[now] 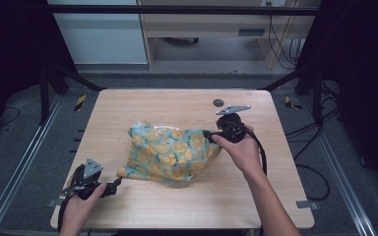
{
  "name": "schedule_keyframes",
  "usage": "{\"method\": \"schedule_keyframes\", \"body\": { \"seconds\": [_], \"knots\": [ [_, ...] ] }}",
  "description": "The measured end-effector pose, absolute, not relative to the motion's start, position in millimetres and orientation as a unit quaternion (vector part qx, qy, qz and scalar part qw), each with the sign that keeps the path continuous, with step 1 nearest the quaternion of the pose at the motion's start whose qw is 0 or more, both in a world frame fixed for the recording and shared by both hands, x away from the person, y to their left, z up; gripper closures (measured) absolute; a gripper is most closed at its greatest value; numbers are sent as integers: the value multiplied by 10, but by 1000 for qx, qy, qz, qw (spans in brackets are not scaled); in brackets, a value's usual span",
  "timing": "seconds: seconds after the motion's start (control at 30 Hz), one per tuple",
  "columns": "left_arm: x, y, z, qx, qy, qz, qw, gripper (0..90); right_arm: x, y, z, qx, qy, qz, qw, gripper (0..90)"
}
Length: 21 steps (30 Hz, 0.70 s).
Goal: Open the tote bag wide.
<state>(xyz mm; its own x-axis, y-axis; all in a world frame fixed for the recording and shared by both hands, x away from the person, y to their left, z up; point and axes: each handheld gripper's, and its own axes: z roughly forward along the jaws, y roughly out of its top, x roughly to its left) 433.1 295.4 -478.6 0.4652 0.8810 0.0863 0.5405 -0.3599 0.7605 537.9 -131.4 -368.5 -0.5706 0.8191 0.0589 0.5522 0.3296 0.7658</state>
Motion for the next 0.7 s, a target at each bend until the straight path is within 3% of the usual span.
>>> {"method": "schedule_keyframes", "body": {
  "seconds": [0.1,0.3,0.7],
  "knots": [
    [4336,2960,-4781,787,451,251,338,70,5477,-1256,-3782,435,803,376,154,463],
    [4345,2958,-4780,787,450,252,337,71,5463,-1195,-3816,418,816,375,138,866],
    [4354,2960,-4777,786,452,255,337,75,4992,-1130,-3440,349,794,475,151,900]
  ]
}}
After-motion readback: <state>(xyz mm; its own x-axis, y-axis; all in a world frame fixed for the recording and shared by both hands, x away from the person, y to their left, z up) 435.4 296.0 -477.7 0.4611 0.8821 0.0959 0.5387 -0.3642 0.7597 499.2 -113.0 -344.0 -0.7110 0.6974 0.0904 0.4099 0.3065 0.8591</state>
